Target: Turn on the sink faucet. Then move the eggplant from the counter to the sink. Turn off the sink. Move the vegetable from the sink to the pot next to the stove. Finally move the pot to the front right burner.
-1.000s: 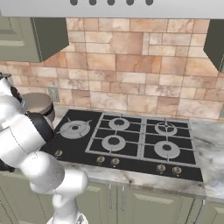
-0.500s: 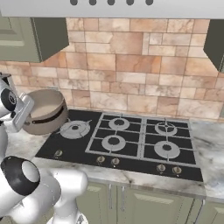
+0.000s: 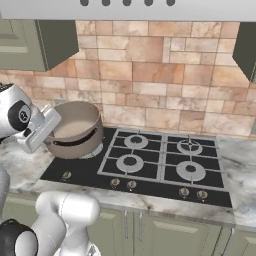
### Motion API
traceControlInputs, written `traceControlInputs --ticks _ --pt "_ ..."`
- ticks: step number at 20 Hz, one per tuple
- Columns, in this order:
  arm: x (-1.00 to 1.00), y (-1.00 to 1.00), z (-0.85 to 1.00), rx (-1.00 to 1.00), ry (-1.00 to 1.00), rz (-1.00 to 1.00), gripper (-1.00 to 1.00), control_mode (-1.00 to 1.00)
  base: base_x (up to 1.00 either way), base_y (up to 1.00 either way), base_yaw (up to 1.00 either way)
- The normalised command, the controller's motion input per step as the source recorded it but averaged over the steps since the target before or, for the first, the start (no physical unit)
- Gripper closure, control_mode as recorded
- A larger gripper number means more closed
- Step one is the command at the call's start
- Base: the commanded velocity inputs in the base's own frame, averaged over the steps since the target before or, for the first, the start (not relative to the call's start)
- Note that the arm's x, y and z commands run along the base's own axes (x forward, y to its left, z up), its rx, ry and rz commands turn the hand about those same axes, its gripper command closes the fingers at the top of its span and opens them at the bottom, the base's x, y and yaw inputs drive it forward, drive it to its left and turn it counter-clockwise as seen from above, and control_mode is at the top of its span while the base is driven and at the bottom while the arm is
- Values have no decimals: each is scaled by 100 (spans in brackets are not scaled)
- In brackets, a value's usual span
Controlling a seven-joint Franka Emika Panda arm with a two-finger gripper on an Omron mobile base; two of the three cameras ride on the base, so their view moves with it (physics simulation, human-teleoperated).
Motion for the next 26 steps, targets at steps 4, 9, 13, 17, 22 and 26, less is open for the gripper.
traceControlInputs --ticks 4,9,13,17,22,26 --pt "-1 -100 19 9 0 -33 100 -100 0 0 0" --pt "1 -99 21 8 0 -31 100 -100 0 0 0" --pt "5 -97 12 8 0 -28 100 -100 0 0 0" --pt "17 -95 10 7 0 -24 100 -100 0 0 0" --pt "21 -93 1 7 0 -23 100 -100 0 0 0" --pt "24 -88 0 6 1 -23 100 -100 0 0 0"
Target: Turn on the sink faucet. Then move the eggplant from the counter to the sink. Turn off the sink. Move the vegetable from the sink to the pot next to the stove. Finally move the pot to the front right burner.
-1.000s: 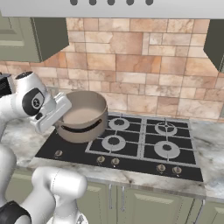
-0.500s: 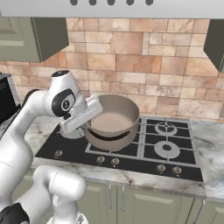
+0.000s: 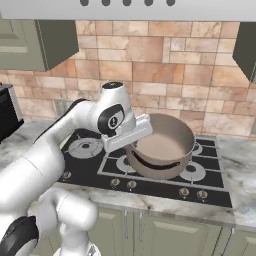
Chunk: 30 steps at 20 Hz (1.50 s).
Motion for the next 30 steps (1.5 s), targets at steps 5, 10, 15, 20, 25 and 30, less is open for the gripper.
traceControlInputs --ticks 5,10,15,20,25,30 --pt "36 -63 -7 3 6 -19 100 -100 0 0 0" --pt "45 -32 -18 0 5 -4 100 -100 0 0 0" --pt "27 -31 -35 0 1 -5 100 -100 0 0 0" --pt "26 -32 -41 -1 0 -5 100 -100 0 0 0" --pt "24 -25 -35 -4 -3 -2 100 -100 0 0 0" --pt "27 -21 -31 -7 -5 0 100 -100 0 0 0"
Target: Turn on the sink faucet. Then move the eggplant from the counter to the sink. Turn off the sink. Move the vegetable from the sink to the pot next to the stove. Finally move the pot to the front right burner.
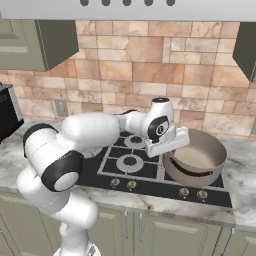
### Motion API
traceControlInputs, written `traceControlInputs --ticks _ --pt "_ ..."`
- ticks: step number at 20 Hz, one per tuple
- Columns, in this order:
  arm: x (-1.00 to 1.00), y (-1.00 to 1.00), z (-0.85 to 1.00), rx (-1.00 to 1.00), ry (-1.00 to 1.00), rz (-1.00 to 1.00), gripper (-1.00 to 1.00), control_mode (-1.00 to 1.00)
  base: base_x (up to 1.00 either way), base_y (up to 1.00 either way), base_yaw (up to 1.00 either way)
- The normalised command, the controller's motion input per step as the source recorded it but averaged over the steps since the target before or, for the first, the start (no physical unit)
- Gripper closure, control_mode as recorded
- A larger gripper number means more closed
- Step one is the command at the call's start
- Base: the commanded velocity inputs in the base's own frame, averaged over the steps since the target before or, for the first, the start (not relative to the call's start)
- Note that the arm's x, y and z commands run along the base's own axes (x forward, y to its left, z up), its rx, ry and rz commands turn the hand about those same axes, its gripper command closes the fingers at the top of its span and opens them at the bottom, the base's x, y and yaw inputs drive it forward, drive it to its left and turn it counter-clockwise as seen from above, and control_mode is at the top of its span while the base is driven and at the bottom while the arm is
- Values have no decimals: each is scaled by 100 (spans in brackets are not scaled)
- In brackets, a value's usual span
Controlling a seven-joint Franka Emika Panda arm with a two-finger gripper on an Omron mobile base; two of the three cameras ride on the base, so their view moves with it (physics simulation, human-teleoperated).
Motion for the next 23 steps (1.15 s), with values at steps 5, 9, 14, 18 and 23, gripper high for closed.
traceControlInputs --ticks 5,9,14,18,23 --pt "18 -7 -20 -4 0 0 100 -100 0 0 0" --pt "7 0 -10 0 0 0 100 -100 0 0 0" --pt "7 -1 -12 0 0 0 100 -100 0 0 0" --pt "10 -2 -12 0 0 0 100 -100 0 0 0" --pt "10 -4 -10 0 0 0 -100 -100 0 0 0"
